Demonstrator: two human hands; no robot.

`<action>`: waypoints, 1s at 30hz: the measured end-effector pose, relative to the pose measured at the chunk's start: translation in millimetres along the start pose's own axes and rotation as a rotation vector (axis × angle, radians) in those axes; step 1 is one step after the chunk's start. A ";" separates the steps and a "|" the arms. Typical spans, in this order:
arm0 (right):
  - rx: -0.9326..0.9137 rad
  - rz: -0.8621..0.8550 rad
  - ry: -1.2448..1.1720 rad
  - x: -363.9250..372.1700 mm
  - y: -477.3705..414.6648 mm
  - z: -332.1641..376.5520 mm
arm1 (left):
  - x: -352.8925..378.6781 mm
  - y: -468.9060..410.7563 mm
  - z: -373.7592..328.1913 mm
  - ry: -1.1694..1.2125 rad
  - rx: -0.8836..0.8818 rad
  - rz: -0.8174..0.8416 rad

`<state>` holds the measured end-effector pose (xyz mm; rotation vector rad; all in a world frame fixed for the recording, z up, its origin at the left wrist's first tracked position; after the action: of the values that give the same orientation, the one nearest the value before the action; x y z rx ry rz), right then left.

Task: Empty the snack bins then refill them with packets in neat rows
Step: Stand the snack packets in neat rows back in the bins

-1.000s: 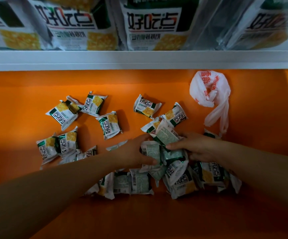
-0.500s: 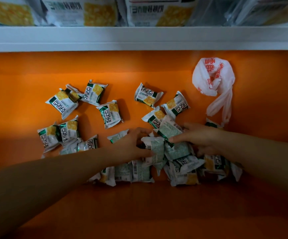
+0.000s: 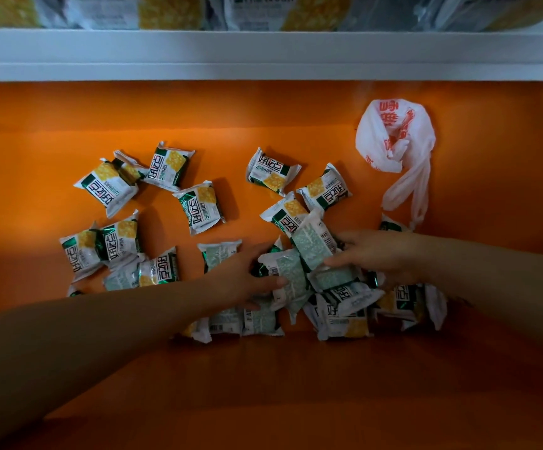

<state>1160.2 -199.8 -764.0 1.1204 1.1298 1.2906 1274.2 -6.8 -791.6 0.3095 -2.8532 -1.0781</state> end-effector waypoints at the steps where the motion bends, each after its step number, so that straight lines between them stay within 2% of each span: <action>1: -0.057 0.019 -0.014 2.8 -1.9 -3.0 | 1.7 -0.4 -1.1 0.012 -0.003 0.002; 4: -0.237 0.006 0.033 11.0 -7.1 -14.3 | 7.3 -1.6 -4.2 0.060 0.002 0.005; 6: -0.316 -0.087 0.102 13.3 -8.9 -16.7 | 9.0 -1.7 -2.8 0.088 -0.003 -0.008; 9: -0.353 -0.229 0.119 8.8 -14.0 -20.1 | 10.9 -2.6 1.7 0.122 0.028 -0.056; 15: -0.475 -0.249 0.218 -2.3 -11.1 -15.2 | 6.5 -9.8 -2.6 0.134 0.095 -0.136; 21: -0.505 -0.240 0.435 -3.2 -16.4 -4.9 | 3.1 -14.9 -5.3 0.147 0.057 -0.155; 30: -0.481 -0.201 0.270 4.8 -28.7 6.9 | 4.8 -18.3 -7.6 0.273 0.010 -0.202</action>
<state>1170.4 -194.4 -791.7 0.4770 1.0174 1.4789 1273.6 -26.1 -798.0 0.6998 -2.6272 -0.9660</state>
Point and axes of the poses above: each hand's wrist, its own y-axis away from the middle knuckle, its own x-axis out of the palm, z = x × y, the point moved 1 cm from there along -y, towards the middle knuckle, and after that the axes turned 14 degrees about x, right-handed, at the moved point
